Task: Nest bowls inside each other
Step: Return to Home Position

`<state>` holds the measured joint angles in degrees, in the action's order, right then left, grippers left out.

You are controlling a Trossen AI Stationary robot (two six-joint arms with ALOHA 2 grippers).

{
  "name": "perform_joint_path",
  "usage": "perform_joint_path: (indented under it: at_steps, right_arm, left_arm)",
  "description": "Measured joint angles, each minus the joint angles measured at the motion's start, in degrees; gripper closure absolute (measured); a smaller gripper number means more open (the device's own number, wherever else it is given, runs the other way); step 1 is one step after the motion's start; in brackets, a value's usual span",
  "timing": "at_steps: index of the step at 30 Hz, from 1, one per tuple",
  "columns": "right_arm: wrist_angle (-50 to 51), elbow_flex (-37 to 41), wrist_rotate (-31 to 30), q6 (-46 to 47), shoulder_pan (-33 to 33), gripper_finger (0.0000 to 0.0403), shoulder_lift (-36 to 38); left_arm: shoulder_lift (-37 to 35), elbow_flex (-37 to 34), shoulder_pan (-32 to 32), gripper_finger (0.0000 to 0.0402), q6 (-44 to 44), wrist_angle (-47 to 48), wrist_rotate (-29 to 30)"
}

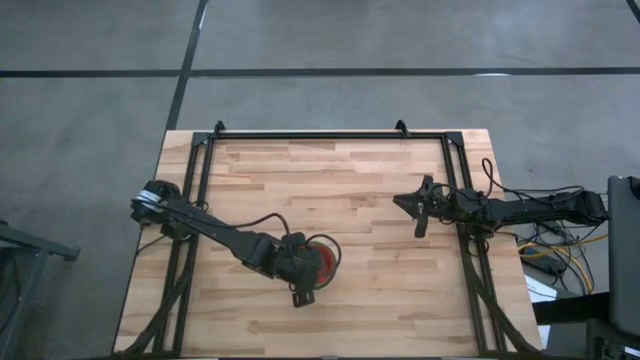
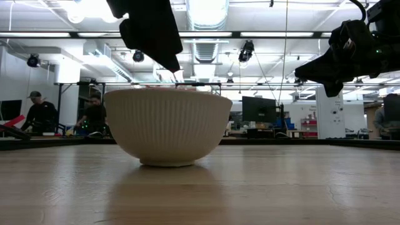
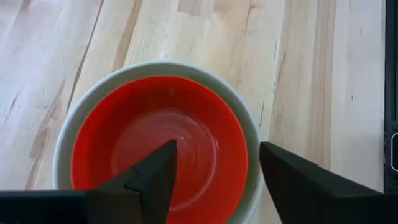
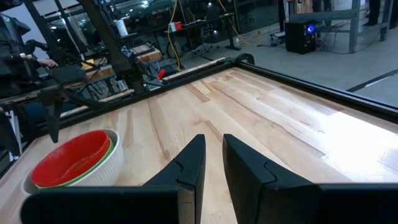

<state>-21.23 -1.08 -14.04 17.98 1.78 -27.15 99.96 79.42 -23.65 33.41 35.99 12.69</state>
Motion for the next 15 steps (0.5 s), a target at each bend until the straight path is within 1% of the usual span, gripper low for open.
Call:
perform_joint_path:
  at_steps: [9,12,15]
  right_arm:
    - [0.0,0.0,0.0,0.0,0.0,0.0349,0.0]
    - [0.0,0.0,0.0,0.0,0.0,0.0349,0.0]
    - [0.0,0.0,0.0,0.0,0.0,0.0349,0.0]
  left_arm:
    - [-0.2,0.0,0.6,0.0112,0.0,0.4,0.0]
    - [-1.1,0.2,1.1,0.0105,1.0,0.8,0.5]
    - [-2.4,0.8,1.4,0.0107,3.1,1.8,3.9]
